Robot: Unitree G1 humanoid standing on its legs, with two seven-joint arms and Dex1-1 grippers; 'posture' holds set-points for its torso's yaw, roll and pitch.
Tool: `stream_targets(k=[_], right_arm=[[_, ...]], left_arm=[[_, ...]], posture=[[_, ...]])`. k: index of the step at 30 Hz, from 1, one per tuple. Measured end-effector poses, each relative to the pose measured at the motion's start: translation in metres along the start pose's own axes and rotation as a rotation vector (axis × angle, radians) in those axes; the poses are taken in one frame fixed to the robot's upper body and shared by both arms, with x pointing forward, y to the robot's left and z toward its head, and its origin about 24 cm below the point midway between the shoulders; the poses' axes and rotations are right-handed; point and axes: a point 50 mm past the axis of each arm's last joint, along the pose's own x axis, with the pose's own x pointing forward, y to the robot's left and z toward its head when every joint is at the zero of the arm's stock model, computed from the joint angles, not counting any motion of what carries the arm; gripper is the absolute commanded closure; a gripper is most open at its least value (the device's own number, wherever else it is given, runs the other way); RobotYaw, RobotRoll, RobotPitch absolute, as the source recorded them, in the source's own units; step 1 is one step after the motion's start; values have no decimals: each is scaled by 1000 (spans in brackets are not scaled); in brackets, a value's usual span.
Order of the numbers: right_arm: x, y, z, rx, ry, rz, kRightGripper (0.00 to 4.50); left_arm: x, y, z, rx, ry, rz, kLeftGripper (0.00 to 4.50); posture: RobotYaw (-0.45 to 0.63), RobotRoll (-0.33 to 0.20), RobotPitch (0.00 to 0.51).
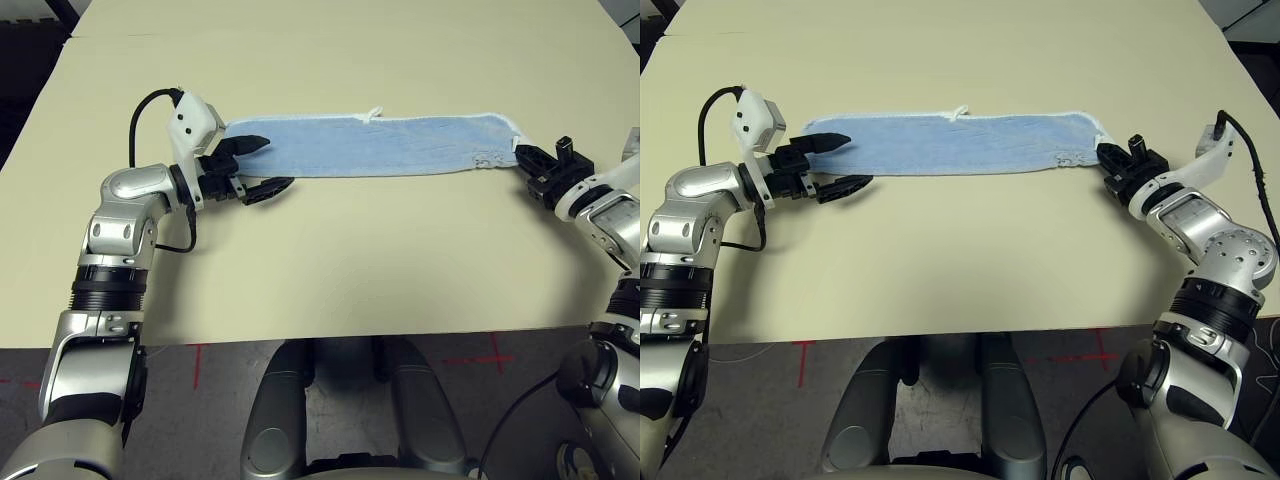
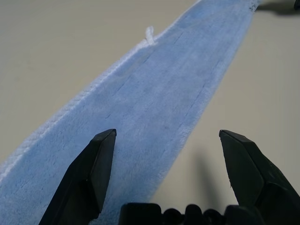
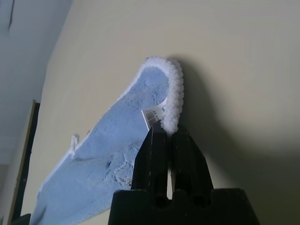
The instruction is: Fold the towel and set it aside.
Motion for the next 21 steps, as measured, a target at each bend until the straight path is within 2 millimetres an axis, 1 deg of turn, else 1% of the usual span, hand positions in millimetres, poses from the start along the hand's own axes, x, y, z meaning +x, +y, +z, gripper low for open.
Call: stream_targets(k=[5,8,13,18,21], right_arm=[[-5,5,23,-65,-68,12,4469],[-7,6,30,-85,-96,16,4469],[-2,10,23,-103,-53,59,4469],[1,32,4,-211,78,210,4469],[2,41,-2,-240,115,277,4469]], left_arm=[[1,0,1,1,0,-3,0],[1,0,1,2,-1,-5,0],[1,0,1,3,-1,-10,0],[1,2,3,8,-2,-10,0],[-1,5,7,16,-3,-3,0]], posture=[[-36,0,310],[-34,0,309],[-30,0,310],[-26,0,309],[-24,0,310]])
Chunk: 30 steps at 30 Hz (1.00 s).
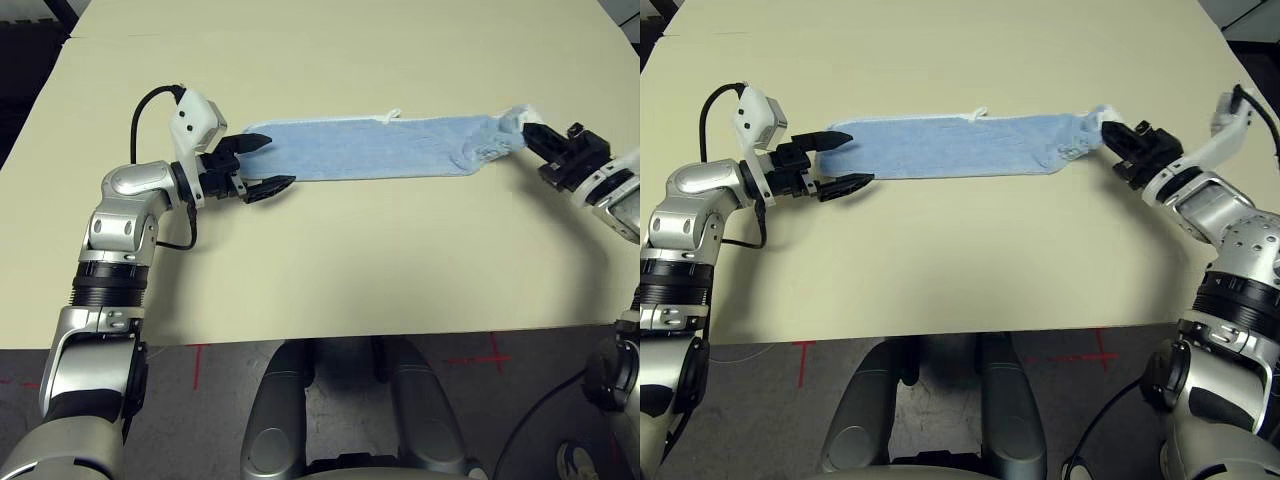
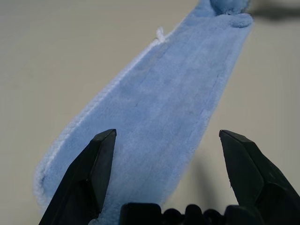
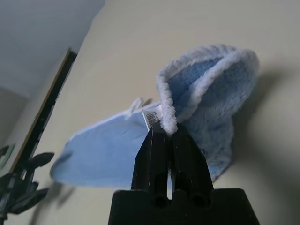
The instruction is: Fold the towel and set it aside.
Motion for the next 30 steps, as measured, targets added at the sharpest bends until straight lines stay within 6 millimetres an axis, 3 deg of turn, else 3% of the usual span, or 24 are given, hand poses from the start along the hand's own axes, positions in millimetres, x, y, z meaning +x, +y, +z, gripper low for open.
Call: stream_targets(k=[8,20,30], right_arm=[[5,14,0,-75,70,95,4469],[31,41,-10,-249,192,156,4469],[41,48,-18,-334,248,154,4469]], left_arm=[[-2,-1,3,-27,-30,-34,0],[1,-7,4,-47,-81,-96,0],[2,-10,6,-44,-99,-117,0]], posture=[[-20,0,309],[-17,0,310],[-11,0,313]])
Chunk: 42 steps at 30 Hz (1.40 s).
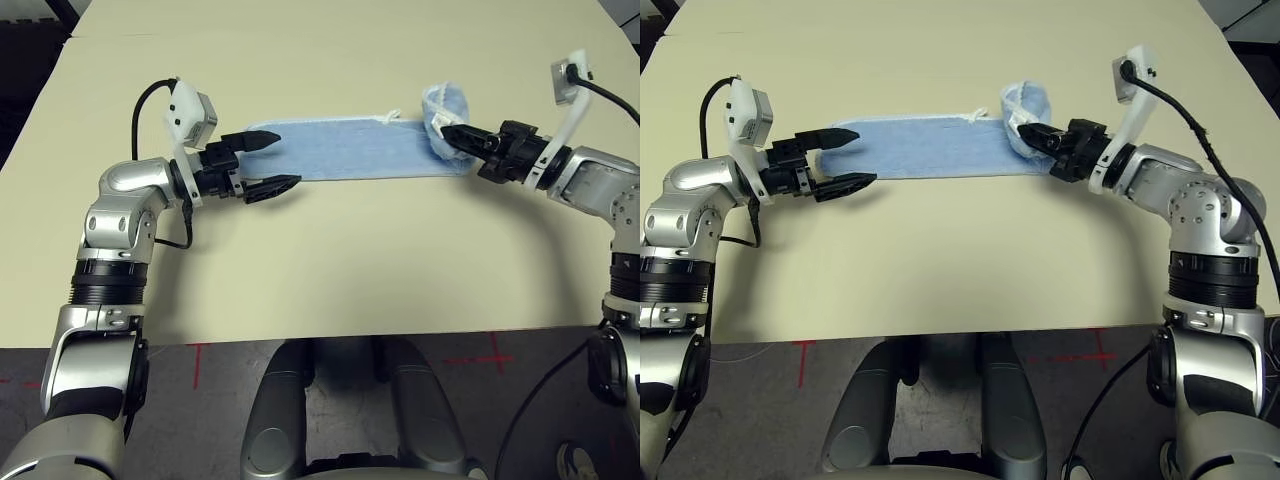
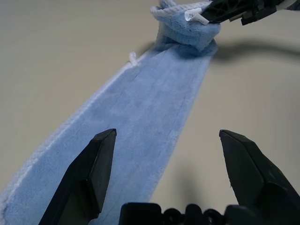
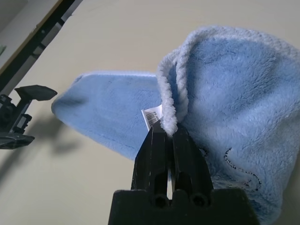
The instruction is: Fold the towel and set it aside.
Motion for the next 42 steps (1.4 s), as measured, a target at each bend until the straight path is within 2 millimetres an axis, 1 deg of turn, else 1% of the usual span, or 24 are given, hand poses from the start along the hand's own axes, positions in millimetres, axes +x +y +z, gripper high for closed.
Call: stream_targets(k=[5,9,14,20,23,28,31,33,34,37,38,40,42], right_arm=[[8,4,-8,-63,66,15,4469],[16,8,-9,-102,97,20,4469],[29,20,-14,-91,89,64,4469],[39,25,-22,-90,109,65,4469],[40,25,-25,-104,128,52,3616],[44,28,-28,-86,137,65,1828],[40,31,-22,-83,105,121,887],[29,32,-12,-94,54,204,149],[23,32,-5,-110,23,243,31],[6,26,14,-199,-57,266,31],[-2,19,20,-283,-68,250,31],[-15,2,21,-425,-52,210,31],[-19,-13,16,-500,-47,197,31]], left_arm=[[1,-1,2,7,-3,-5,0],[1,-1,2,5,-2,-5,0],[1,-1,1,4,-2,-7,0],[1,-1,1,3,-2,-2,0],[1,-1,1,5,5,5,0],[1,0,0,0,11,23,0],[0,-1,-3,-8,16,28,0],[0,-1,-3,-8,19,30,0],[-1,-1,-3,-9,19,30,0],[-1,-1,-3,-9,20,30,0],[0,-1,-3,-9,20,29,0],[-1,0,-3,-9,23,32,0],[-1,0,-3,-10,25,33,0]], posture=[[-10,0,314],[-10,0,314],[-9,0,315],[-2,0,316],[4,0,315],[2,0,313],[-5,0,310],[-8,0,309],[-15,0,306],[-29,0,303],[-31,0,303],[-37,0,305],[-40,0,306]])
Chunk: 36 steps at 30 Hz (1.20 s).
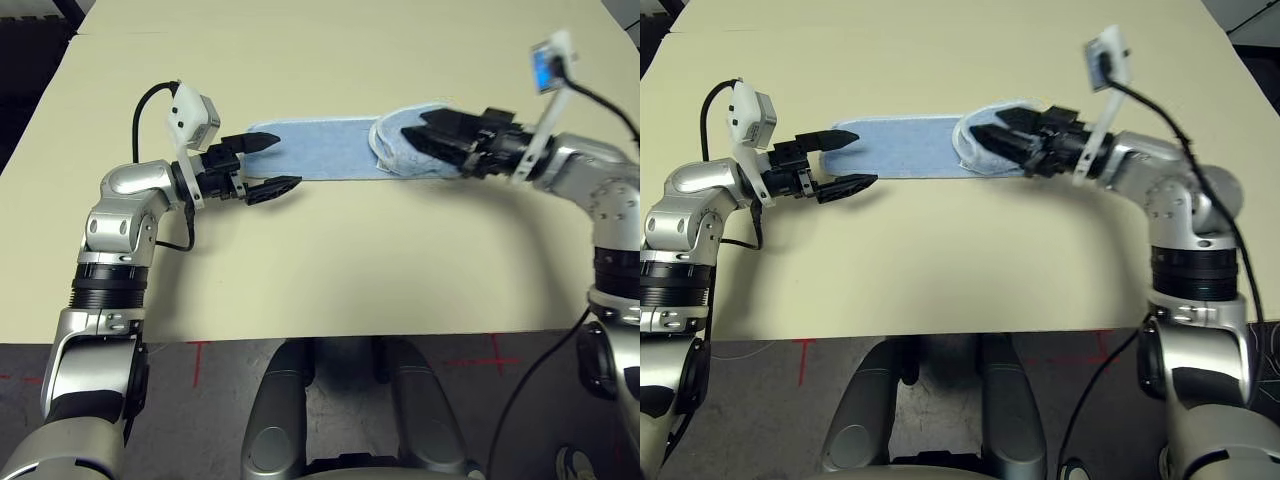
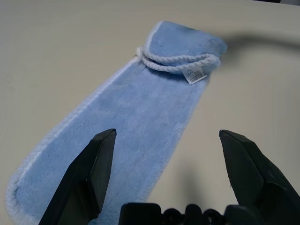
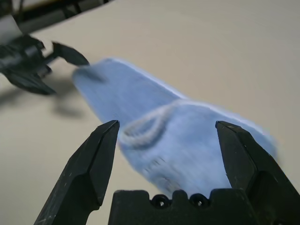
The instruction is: Fold the towel and set it aside.
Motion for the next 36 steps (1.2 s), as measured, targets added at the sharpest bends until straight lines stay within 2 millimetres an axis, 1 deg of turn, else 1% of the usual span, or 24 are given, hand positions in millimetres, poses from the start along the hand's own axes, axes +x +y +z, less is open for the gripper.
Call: stream_targets(k=[4,9,12,16,20,24,27,29,32,34,36], right_arm=[[-3,-10,-20,-105,5,56,31],[6,-12,-31,-173,-22,175,31],[10,-12,-37,-196,-32,251,31],[9,-14,-41,-234,-23,300,31],[15,-12,-43,-256,-30,333,31],[21,-8,-46,-251,-39,350,31],[25,-6,-46,-250,-52,357,31],[28,-4,-45,-252,-62,362,31],[29,-4,-43,-258,-66,359,31],[29,-4,-42,-261,-68,359,31],[29,-4,-41,-259,-68,359,31]], left_arm=[[1,1,3,7,-4,0,0],[1,2,2,6,-4,13,0],[-1,0,-1,-7,5,48,0],[-6,-2,-5,-41,24,133,0],[-18,6,-3,-89,100,235,0],[-22,14,8,-157,142,308,0],[-23,15,17,-289,149,322,0],[-24,13,17,-407,180,324,0],[-30,9,9,-574,297,341,0],[-33,9,11,-662,339,354,0],[-38,12,19,-736,325,371,0]], posture=[[-34,0,311],[10,0,313],[26,0,314],[40,0,314],[49,0,315],[50,0,320],[48,0,321],[48,0,323],[50,0,325],[52,0,329],[54,0,331]])
